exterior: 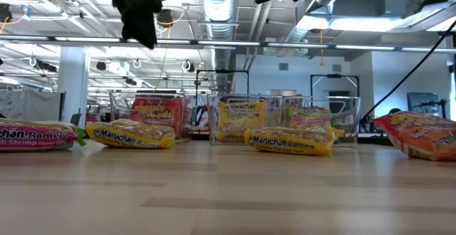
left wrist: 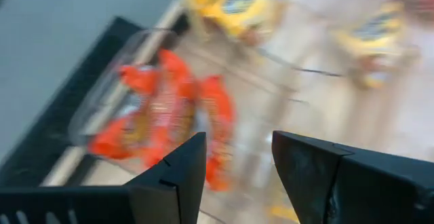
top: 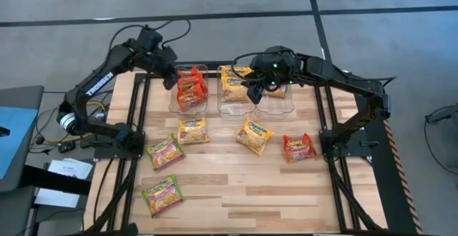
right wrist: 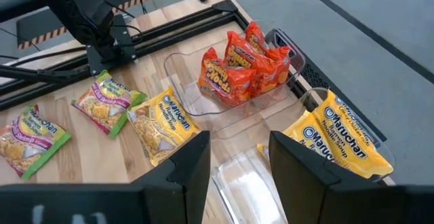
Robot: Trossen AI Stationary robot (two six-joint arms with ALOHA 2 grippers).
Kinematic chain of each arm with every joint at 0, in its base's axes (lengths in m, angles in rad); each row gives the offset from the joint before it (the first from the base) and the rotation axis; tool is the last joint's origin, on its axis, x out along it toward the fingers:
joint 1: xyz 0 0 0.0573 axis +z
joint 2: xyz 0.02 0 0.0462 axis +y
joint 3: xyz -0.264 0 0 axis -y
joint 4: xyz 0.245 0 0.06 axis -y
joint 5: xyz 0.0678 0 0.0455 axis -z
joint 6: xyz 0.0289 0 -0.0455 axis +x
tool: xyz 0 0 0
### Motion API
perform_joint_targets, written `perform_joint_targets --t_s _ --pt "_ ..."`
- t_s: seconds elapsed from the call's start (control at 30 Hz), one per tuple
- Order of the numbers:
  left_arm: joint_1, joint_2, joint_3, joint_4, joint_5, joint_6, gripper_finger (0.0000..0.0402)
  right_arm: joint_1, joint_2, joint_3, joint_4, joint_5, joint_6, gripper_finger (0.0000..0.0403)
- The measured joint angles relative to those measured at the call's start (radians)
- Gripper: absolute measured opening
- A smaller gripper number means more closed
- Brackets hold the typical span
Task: Sort Maruchan noodles
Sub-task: Put the green noodle pack into the right transparent bin
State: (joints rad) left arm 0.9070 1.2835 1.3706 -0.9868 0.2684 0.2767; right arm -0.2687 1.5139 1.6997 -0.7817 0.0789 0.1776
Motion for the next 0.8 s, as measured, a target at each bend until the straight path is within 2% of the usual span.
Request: perform_joint_targets --t_s 0.13,0.23,0.5,0.8 --pt "-0.001 -0.065 0.017 -0.142 0.13 -0.034 0.0155 0.0 0.0 0.0 -0.004 0.0 0.0 0.0172" --pt "0.0 -0.118 0.017 -0.235 0.171 -0.062 0.0155 0.0 0.0 0.0 -0.004 0.0 0.0 0.0172" --pt "0.0 -0.242 0.017 -0.434 0.169 -0.092 0.0155 0.0 0.0 0.0 -0.004 0.0 0.0 0.0172" --pt "-0.001 -0.34 0.016 -0.489 0.195 -0.175 0.0155 0.009 0.0 0.0 -0.003 0.0 0.035 0.0173"
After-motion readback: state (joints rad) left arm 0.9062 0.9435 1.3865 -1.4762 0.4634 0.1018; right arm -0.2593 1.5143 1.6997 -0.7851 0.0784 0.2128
